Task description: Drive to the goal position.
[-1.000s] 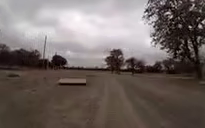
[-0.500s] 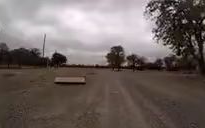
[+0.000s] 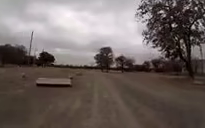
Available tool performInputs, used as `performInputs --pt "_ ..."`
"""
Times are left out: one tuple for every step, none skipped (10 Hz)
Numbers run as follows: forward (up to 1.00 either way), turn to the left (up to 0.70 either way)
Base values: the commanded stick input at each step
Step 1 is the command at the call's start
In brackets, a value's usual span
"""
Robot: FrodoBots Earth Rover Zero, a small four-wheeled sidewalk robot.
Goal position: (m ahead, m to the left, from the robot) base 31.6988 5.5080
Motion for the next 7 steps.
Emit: performInputs --pt "0.70 -0.01" --pt "0.70 -0.01" --pt "0.70 -0.01" --pt "0.70 -0.01" --pt "0.70 -0.01" --pt "0.70 -0.01" --pt "0.70 -0.01"
